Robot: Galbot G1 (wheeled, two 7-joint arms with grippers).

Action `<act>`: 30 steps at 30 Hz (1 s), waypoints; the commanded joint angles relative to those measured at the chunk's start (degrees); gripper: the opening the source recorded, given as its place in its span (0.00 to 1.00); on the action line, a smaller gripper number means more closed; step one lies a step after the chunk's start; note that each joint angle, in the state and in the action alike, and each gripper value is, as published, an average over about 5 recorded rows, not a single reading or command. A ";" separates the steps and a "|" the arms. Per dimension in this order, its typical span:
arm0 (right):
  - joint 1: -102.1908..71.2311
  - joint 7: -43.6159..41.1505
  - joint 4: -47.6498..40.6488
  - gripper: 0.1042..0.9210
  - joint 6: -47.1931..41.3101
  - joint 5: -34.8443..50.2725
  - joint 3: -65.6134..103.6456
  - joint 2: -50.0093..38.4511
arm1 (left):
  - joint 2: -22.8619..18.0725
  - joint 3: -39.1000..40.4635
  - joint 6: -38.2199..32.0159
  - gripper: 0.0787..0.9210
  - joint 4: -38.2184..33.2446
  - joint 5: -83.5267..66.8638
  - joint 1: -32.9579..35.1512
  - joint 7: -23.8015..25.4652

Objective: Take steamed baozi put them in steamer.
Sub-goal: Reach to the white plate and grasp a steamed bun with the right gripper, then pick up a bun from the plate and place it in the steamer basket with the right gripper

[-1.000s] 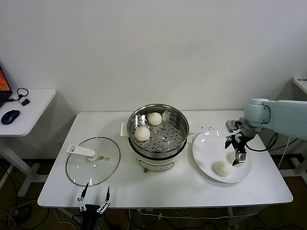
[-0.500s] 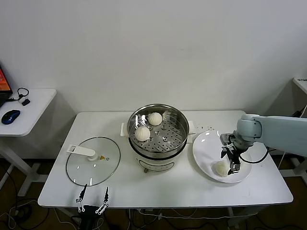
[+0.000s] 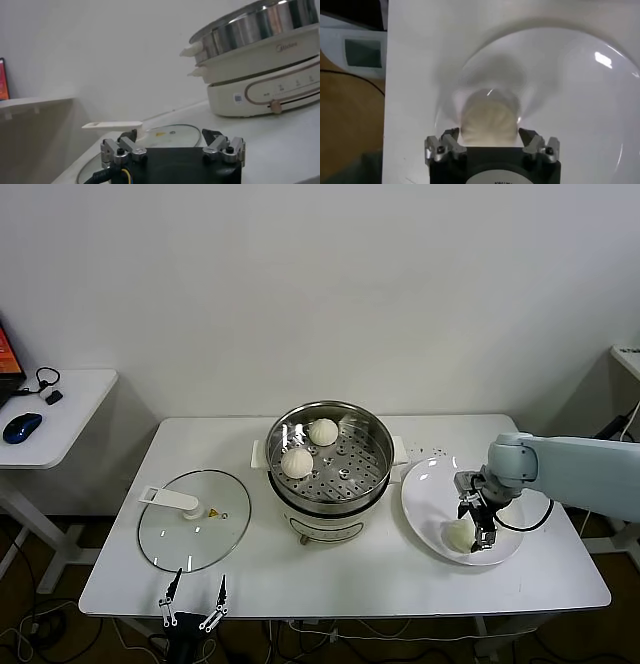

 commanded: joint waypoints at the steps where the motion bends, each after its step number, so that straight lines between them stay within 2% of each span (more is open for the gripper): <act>1: -1.34 0.48 -0.33 0.75 -0.16 -1.19 1.07 -0.10 | -0.06 -0.04 -0.06 0.88 -0.19 0.03 0.07 0.00; 7: 0.49 0.85 0.49 0.65 0.00 -1.60 0.70 -0.22 | -0.04 0.02 -0.04 0.88 -0.39 0.08 0.13 0.00; 12: 10.33 -0.28 3.98 0.61 2.01 -0.70 -5.14 0.06 | -0.01 0.25 0.06 0.88 -0.77 0.22 0.28 0.04; 21: 37.18 -6.50 9.10 0.62 14.03 7.06 -20.49 5.89 | 0.40 0.52 0.17 0.88 -0.88 0.38 0.40 0.09; 25: 44.11 -10.91 7.96 0.64 21.28 8.74 -21.50 9.38 | 0.56 0.76 0.18 0.88 -0.98 0.47 0.39 0.11; 30: 45.95 -12.66 6.86 0.68 25.97 8.64 -16.86 12.81 | 0.43 1.17 0.20 0.88 -1.24 0.62 0.42 0.09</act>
